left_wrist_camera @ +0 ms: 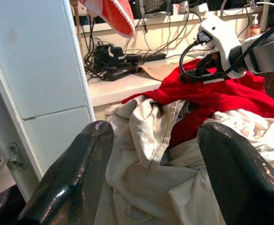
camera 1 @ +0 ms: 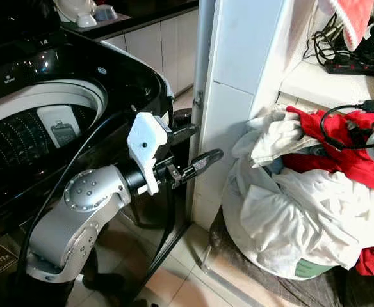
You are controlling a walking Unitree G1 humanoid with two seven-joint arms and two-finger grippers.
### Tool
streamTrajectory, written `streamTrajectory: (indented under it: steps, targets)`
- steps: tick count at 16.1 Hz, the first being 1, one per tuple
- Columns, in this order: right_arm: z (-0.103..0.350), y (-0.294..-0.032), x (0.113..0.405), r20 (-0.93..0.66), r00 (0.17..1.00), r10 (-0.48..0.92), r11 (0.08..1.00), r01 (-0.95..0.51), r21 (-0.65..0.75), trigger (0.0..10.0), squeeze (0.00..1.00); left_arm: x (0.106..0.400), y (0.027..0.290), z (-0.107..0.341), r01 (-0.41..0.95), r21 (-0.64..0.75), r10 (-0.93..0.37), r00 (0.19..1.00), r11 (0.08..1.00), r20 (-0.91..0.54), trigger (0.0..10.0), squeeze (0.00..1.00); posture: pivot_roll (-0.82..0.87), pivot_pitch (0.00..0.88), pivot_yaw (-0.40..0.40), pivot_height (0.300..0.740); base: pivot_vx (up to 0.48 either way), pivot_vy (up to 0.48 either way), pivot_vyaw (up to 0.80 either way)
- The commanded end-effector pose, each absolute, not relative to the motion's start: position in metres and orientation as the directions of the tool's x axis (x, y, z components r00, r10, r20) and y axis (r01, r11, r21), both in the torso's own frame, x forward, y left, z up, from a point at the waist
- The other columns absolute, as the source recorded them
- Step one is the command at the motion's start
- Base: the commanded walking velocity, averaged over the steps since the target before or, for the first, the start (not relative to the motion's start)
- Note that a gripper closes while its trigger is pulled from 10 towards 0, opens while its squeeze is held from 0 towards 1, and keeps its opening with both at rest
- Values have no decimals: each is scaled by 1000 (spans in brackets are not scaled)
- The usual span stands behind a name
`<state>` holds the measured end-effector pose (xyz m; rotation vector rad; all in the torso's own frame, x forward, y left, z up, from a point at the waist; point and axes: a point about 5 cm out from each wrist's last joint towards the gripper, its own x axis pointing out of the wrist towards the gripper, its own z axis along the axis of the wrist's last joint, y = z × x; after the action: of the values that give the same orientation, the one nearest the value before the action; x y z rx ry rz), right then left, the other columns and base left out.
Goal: Clothes washing
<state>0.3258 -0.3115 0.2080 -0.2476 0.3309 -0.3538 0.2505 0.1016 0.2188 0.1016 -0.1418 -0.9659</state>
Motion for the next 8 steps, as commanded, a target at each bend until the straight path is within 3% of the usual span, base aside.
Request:
streamTrajectory:
  steps: [1,4,7,8]
  targets:
    - [211,-322,327,-229,875,-426,889,359,-283,10000,1000,248,103,217,806,147,-818,571,574,64,10000,0,-10,0,-14,740,0,0,0]
    - [212,-327,328,-221,862,-456,883,407,-235,10000,1000,246,101,215,812,142,-824,564,566,58,10000,0,-9,0,-12,740,0,0,0]
    - [184,-335,327,-328,826,-459,888,431,-159,10000,1000,246,100,215,815,147,-828,559,560,55,10000,0,-14,0,-3,740,0,0,0]
    - [178,-336,327,-348,815,-463,885,446,-134,10000,0,246,99,215,819,147,-831,554,555,53,10000,0,-15,0,0,740,0,0,0]
